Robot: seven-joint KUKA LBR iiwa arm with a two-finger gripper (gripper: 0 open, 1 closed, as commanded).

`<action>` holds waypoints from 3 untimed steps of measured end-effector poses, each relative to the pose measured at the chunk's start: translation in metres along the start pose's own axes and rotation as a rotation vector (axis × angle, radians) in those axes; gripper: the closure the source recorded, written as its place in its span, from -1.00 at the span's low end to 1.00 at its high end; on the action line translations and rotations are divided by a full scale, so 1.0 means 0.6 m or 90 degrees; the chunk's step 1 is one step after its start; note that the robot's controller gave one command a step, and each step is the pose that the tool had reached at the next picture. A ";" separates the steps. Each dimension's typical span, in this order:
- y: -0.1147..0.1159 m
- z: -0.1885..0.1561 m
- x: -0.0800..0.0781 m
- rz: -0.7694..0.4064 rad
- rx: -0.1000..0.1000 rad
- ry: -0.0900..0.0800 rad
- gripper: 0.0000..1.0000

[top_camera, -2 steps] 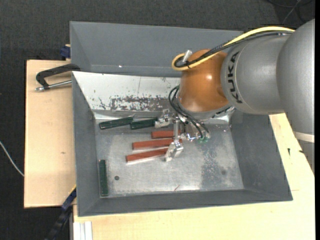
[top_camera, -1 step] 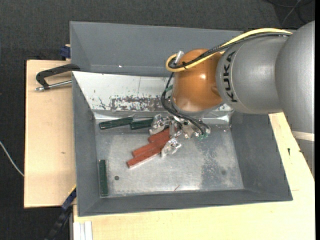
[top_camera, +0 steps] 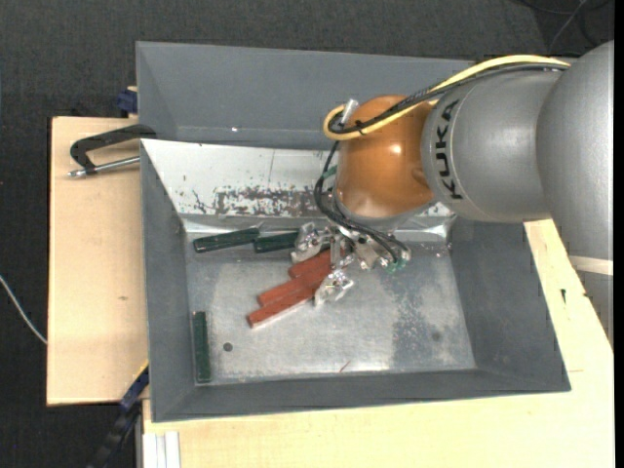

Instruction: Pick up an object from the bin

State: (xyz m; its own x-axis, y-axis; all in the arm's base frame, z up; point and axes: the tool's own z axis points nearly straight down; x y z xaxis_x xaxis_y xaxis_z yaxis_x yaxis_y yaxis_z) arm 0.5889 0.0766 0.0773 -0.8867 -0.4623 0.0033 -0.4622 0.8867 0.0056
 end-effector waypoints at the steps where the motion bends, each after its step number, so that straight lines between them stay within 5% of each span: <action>1: 0.001 -0.004 0.002 0.000 0.000 0.000 1.00; 3: 0.000 -0.065 0.002 0.000 0.004 -0.005 1.00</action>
Offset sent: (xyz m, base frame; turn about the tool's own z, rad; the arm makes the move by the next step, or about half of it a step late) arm 0.0000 -0.0001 0.0025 0.0000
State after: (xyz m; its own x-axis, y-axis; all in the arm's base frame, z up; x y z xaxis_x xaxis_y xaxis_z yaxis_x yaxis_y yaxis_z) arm 0.5879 0.0757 0.1166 -0.8870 -0.4618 -0.0041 -0.4618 0.8870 0.0001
